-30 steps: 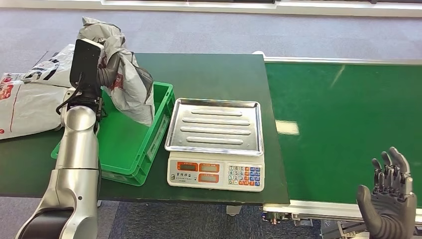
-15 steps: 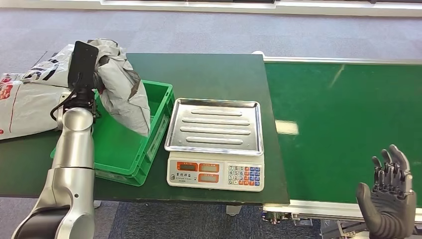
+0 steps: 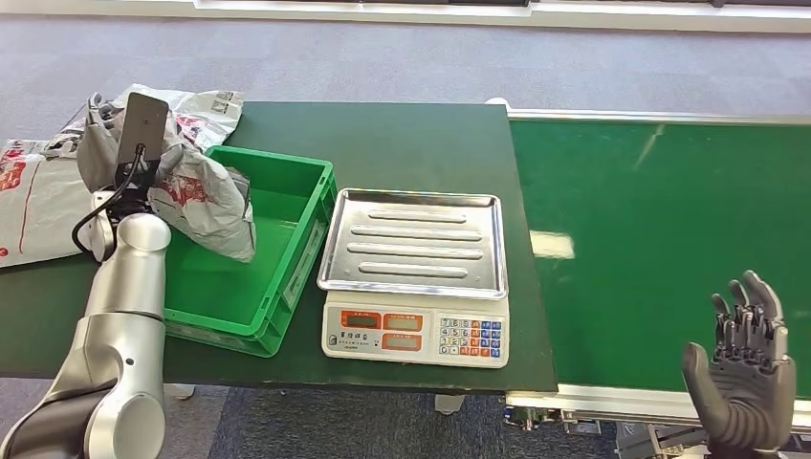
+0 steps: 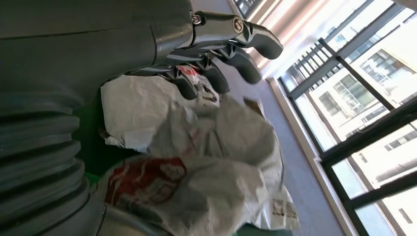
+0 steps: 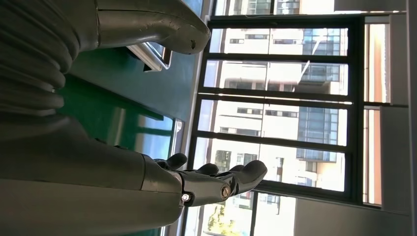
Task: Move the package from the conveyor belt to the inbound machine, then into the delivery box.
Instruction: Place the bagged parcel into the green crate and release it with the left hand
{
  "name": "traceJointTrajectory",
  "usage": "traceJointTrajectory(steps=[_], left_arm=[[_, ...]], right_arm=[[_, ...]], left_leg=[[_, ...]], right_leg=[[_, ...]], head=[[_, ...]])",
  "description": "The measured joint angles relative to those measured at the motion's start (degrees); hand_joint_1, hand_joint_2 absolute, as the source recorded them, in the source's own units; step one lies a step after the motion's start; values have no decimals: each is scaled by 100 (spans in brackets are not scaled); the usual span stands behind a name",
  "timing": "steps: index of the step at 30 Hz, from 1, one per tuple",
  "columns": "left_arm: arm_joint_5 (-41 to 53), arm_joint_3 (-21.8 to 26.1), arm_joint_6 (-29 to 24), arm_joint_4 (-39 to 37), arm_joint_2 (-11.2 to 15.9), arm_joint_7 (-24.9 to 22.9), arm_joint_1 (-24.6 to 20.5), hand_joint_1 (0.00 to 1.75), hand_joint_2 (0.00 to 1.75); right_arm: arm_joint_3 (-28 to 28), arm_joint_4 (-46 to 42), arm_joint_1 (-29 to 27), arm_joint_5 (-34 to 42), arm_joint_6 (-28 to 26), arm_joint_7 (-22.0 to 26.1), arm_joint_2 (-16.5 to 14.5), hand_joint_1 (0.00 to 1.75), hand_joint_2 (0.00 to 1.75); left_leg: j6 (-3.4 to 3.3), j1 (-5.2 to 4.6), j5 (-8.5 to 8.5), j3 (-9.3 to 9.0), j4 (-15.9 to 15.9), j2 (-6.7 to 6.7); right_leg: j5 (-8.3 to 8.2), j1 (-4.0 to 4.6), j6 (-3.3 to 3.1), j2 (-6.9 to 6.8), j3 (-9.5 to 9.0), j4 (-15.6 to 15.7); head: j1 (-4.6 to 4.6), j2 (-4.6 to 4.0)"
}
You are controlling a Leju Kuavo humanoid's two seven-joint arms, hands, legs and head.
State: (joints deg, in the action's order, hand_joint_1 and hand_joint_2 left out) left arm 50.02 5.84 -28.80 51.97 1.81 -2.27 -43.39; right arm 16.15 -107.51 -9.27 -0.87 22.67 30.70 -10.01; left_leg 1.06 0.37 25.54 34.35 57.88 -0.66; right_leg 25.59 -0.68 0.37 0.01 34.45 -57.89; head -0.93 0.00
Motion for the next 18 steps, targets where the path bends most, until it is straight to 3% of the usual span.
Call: traceJointTrajectory(steps=[4,14,16,18], left_arm=[[286,137,-205,-199,81,-49,-22,0,175],[201,342,-90,-431,123,47,-49,0,175],[-44,376,176,-448,119,200,-51,0,175],[-580,420,779,-461,107,471,-50,0,175]], right_arm=[[-13,90,109,-1,0,-46,1,0,175],[-64,277,228,5,0,-51,13,0,175],[-81,300,232,16,0,-52,16,0,175],[-108,333,244,39,0,-54,28,0,175]], left_leg=[[0,0,0,-2,0,0],[1,0,-1,-3,0,0],[1,0,-1,-4,0,0],[1,0,-1,-3,0,0]], right_leg=[[0,2,0,1,0,0],[0,4,-1,1,0,0],[0,3,-1,1,0,0],[0,3,0,0,0,0]], head=[[0,0],[1,0],[1,0],[1,0]])
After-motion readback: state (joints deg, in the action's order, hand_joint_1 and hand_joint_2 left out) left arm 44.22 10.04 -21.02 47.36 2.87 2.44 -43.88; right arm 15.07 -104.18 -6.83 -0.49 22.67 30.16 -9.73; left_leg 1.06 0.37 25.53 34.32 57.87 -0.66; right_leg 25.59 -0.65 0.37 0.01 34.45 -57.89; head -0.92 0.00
